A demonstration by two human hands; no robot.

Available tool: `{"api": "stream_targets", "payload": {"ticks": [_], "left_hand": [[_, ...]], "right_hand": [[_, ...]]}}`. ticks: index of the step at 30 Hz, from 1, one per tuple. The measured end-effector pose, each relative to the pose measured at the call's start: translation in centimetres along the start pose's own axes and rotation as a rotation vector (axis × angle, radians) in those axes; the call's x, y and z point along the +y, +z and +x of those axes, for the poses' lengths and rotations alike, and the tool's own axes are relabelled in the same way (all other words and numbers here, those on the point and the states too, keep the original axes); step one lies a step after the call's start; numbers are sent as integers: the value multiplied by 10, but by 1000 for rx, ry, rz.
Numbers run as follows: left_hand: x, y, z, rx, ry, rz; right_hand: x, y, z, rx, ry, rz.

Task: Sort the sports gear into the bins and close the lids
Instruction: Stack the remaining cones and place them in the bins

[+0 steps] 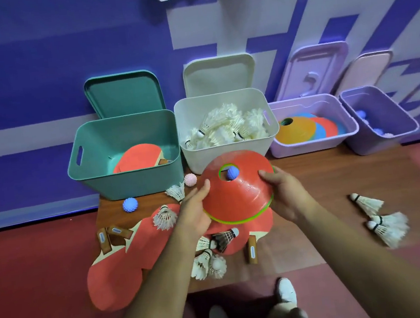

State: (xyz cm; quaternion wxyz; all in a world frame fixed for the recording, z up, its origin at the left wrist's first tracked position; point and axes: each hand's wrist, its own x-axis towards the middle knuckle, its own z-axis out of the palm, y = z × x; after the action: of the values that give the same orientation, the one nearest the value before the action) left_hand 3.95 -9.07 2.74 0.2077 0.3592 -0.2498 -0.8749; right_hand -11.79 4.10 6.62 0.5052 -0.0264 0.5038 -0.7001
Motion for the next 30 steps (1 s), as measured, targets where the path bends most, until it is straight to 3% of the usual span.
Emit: {"api": "stream_targets", "payload": {"ticks": [2,7,9,12,18,25,30], "left_hand": [[1,6,6,53,60,-45],[5,9,10,160,188,63],[3,11,10,215,225,69],[-3,7,15,273,285,38],[-17,-10,19,357,344,-16],[-31,-13,11,410,381,-55],[-31,11,5,403,400,-79]], "right_hand": [[0,-15,9,31,12,-75],[30,-77,33,297,154,-547],[47,-101,41,318,230,-670],[67,-114,52,235,329,-679],[104,-129,94,323,519,-553],[82,-129,86,302,292,-589],[23,-122,72,245,-46,-745]]}}
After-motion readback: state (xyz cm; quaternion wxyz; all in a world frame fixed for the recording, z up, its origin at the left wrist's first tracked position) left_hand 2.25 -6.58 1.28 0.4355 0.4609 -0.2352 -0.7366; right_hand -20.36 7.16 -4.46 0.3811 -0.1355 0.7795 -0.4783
